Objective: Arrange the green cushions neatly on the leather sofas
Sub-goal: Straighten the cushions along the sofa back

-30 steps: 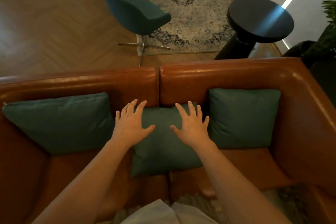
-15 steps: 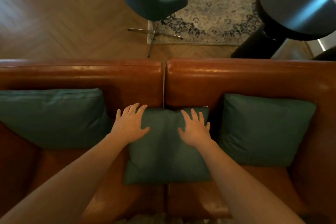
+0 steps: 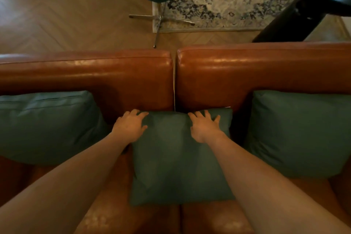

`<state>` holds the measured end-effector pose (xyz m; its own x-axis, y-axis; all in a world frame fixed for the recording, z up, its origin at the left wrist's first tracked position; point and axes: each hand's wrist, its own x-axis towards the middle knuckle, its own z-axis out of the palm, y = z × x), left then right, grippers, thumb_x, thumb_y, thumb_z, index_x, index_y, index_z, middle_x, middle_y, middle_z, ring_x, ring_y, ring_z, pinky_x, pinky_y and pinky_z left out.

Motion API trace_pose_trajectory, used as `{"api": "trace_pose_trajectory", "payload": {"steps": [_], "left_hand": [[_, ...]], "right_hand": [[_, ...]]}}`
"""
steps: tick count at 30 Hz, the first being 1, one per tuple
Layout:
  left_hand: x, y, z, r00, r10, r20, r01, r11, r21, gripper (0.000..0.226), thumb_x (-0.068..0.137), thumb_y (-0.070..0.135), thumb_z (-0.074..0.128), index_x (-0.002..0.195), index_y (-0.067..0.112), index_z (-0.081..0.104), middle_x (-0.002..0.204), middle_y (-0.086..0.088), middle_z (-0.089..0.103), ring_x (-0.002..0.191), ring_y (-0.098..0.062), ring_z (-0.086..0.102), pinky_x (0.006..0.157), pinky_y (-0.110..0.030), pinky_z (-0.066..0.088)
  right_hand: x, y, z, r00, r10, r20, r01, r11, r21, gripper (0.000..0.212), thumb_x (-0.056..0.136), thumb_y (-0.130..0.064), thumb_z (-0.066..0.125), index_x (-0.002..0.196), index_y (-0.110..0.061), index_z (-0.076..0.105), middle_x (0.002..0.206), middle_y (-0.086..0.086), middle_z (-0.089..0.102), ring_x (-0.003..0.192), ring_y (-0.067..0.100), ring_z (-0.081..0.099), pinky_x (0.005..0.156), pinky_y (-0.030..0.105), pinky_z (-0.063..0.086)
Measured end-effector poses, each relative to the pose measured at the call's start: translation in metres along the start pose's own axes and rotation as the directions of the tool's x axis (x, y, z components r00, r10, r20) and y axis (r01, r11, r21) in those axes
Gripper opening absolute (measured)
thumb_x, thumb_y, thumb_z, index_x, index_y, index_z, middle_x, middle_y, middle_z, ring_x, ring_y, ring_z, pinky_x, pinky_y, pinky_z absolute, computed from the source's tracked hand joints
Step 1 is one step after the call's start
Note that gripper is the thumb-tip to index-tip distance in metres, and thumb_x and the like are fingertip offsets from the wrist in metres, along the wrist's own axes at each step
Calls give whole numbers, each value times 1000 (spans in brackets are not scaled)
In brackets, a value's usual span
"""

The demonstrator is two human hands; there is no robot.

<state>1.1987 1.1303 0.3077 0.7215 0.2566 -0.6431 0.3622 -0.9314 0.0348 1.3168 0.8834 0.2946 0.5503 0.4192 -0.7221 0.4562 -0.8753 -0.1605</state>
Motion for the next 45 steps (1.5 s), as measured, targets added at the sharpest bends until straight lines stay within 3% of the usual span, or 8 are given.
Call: {"api": "trace_pose_trajectory", "payload": {"steps": [7,15,19,22,25,36,40,45], "left_hand": [[12,-1,6,999,20,-38,-17,997,71,68,101,58,54,161,35,33,148,-2,43,135,-32,41,109,-50,42],[-2,-13,-2,998,69,4,-69,995,-69,58,98,59,61,151,38,49,149,-1,40,140,-29,34,114,-49,38],[-17,-22,-15,988,145,-53,-151,979,-138,27,99,47,66,123,34,68,135,4,54,130,-25,48,106,-47,44],[-38,-22,-29,982,175,-67,-182,976,-123,9,96,42,72,102,37,67,117,10,56,114,-18,54,96,-43,46],[-61,-25,-38,971,205,-123,-226,957,-184,13,93,40,76,90,39,64,110,13,53,109,-16,54,96,-43,48],[-131,-20,-87,878,181,-443,-255,960,-113,9,96,35,73,96,32,65,125,6,57,116,-19,51,100,-43,45],[-123,-8,-73,861,138,-490,-185,981,-49,9,98,34,70,105,28,66,126,2,59,117,-22,55,103,-44,46],[-111,15,-51,839,49,-542,-75,997,-26,26,102,27,63,127,27,62,132,0,59,131,-27,55,123,-58,25]], "right_hand": [[11,-1,4,982,-29,-186,25,999,-24,33,100,-11,60,130,-22,65,129,-4,52,137,30,39,118,81,10],[-15,-5,7,958,-14,-285,52,991,127,18,102,-11,61,111,-20,74,114,-7,58,125,25,46,123,72,16],[-44,-5,7,946,-15,-324,82,978,192,13,103,-18,65,110,-20,76,107,-11,56,120,22,48,123,70,19],[-69,-10,2,940,-35,-339,99,980,175,13,102,-19,66,111,-22,76,107,-13,55,120,20,47,123,69,20],[-95,-16,-6,921,-26,-389,96,982,161,14,102,-20,67,112,-25,75,108,-15,54,124,18,47,124,66,20],[-146,-37,-37,793,65,-606,55,983,177,7,96,-23,73,98,-28,70,111,-10,57,124,23,48,120,66,26],[-130,-38,-32,846,89,-526,11,983,184,19,98,-27,70,113,-26,59,129,0,48,133,30,41,124,68,19],[-117,-24,-29,868,8,-496,56,992,112,32,103,-27,63,132,-27,51,142,3,42,139,34,37,123,71,18]]}}
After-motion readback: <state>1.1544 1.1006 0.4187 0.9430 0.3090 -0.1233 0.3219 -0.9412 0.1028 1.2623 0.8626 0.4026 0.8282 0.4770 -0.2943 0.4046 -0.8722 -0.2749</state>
